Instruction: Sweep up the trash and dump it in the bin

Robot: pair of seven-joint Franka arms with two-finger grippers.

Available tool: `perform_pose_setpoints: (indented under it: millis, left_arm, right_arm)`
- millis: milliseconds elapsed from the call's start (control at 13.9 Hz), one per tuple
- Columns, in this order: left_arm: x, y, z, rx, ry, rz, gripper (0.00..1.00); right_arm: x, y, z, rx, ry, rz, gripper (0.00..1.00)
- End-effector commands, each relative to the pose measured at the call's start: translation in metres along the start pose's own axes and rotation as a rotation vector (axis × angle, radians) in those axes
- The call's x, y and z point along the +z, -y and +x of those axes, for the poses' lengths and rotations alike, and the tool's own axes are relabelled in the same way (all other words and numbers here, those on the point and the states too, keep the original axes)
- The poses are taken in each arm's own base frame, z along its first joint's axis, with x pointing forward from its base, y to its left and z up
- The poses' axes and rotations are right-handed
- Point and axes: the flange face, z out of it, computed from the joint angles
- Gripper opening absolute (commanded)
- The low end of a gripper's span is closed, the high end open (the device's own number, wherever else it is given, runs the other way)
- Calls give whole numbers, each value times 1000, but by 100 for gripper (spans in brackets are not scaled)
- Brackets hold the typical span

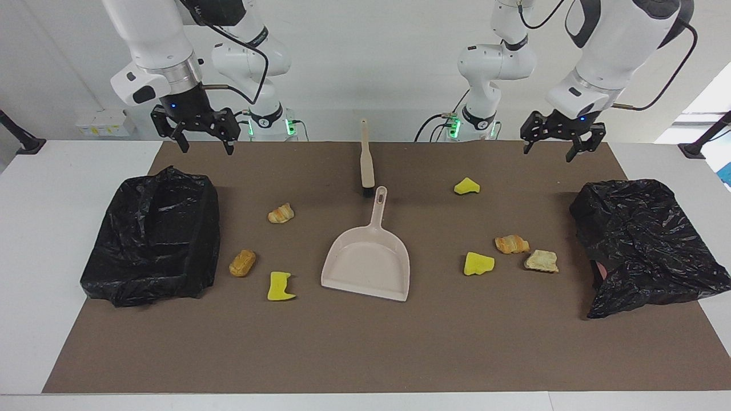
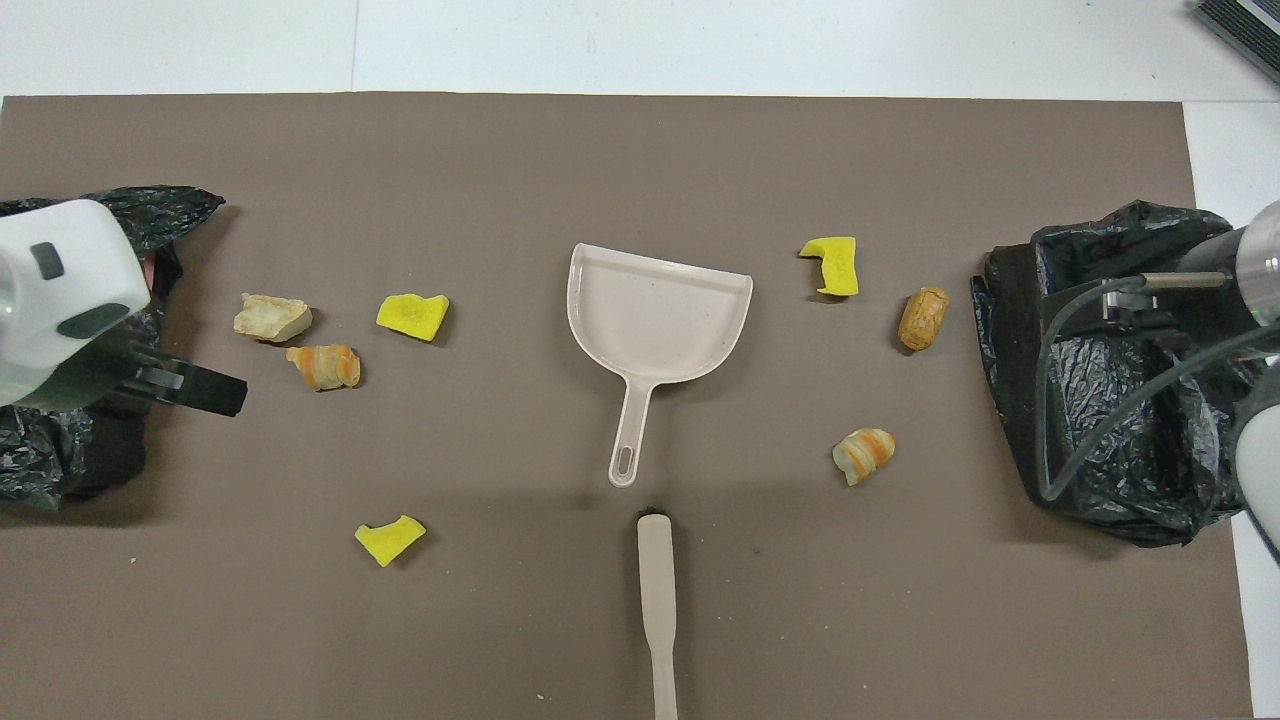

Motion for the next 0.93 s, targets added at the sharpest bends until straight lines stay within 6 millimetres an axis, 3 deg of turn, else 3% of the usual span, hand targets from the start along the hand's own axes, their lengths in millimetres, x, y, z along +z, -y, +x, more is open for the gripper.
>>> perform_pose_setpoints:
  millis: [0, 216, 503, 575, 647, 791, 863]
  left_arm:
    - [7, -41, -20, 64, 17, -4, 100]
    - [22, -101, -37, 66, 35, -15, 100]
    - [50, -167, -68, 125, 24, -12, 100]
    - [62, -179, -75, 137, 13, -12, 100]
    - [72, -187, -83, 134, -4, -17, 100]
    - [90, -201, -89, 154, 5, -16, 100]
    - [101, -209, -93, 171, 6, -18, 100]
  right_arm:
    - [7, 21, 7, 3, -14, 21, 98]
    - [30, 62, 17, 44, -8, 25, 97]
    - [81, 143, 38, 32, -6, 27, 100]
    - [95, 160, 43, 29, -3, 27, 100]
    - [111, 192, 41, 7, 14, 20, 100]
    - [133, 219, 43, 60, 13, 26, 100]
    - [141, 247, 42, 59, 13, 28, 100]
